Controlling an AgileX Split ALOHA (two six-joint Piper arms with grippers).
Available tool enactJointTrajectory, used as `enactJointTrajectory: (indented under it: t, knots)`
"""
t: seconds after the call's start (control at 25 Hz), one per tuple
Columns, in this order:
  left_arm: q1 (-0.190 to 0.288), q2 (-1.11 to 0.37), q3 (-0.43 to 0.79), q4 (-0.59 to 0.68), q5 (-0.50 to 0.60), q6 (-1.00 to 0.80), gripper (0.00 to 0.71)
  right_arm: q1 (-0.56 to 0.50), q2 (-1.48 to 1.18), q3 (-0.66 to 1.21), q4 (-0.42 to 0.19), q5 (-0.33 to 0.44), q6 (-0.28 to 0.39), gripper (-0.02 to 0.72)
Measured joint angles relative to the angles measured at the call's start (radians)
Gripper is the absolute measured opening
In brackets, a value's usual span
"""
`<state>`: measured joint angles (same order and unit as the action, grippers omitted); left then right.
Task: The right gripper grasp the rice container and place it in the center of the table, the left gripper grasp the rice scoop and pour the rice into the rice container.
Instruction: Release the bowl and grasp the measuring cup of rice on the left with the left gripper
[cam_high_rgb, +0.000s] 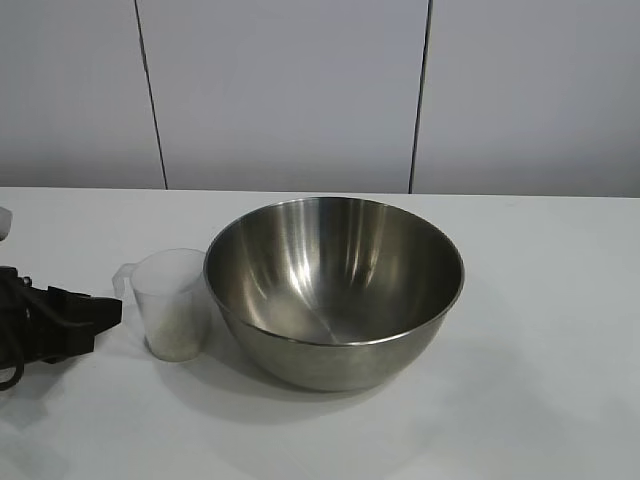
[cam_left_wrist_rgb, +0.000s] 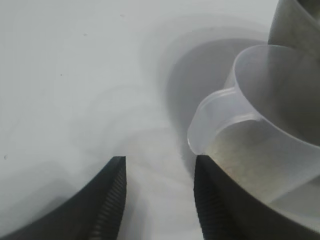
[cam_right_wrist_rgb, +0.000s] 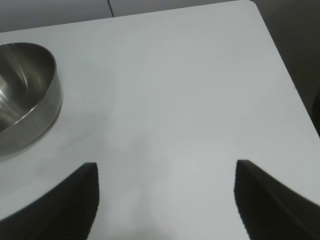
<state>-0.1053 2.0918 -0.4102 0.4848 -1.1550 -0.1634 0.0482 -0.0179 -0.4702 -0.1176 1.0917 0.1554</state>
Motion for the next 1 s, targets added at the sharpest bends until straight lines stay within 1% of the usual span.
enactJointTrajectory:
  t: [0.24, 0.48, 0.72, 0.76, 0.84, 0.92, 1.0]
  knots:
    - [0.0, 0.0, -0.003, 0.017, 0.001, -0.008, 0.321, 0.0, 0.0, 0.0, 0.0, 0.0, 0.0, 0.516]
    - [0.0, 0.0, -0.057, 0.045, 0.002, -0.01, 0.321, 0.0, 0.0, 0.0, 0.0, 0.0, 0.0, 0.516]
    - [0.0, 0.0, -0.08, 0.045, 0.003, -0.012, 0.314, 0.0, 0.0, 0.0, 0.0, 0.0, 0.0, 0.516]
    - [0.0, 0.0, -0.081, 0.045, 0.003, -0.012, 0.295, 0.0, 0.0, 0.0, 0.0, 0.0, 0.0, 0.516]
    - [0.0, 0.0, -0.081, 0.045, 0.003, -0.01, 0.216, 0.0, 0.0, 0.0, 0.0, 0.0, 0.0, 0.516]
    - [0.0, 0.0, -0.081, 0.045, 0.003, -0.001, 0.094, 0.0, 0.0, 0.0, 0.0, 0.0, 0.0, 0.516]
    - [0.0, 0.0, -0.081, 0.045, 0.004, 0.012, 0.041, 0.0, 0.0, 0.0, 0.0, 0.0, 0.0, 0.516]
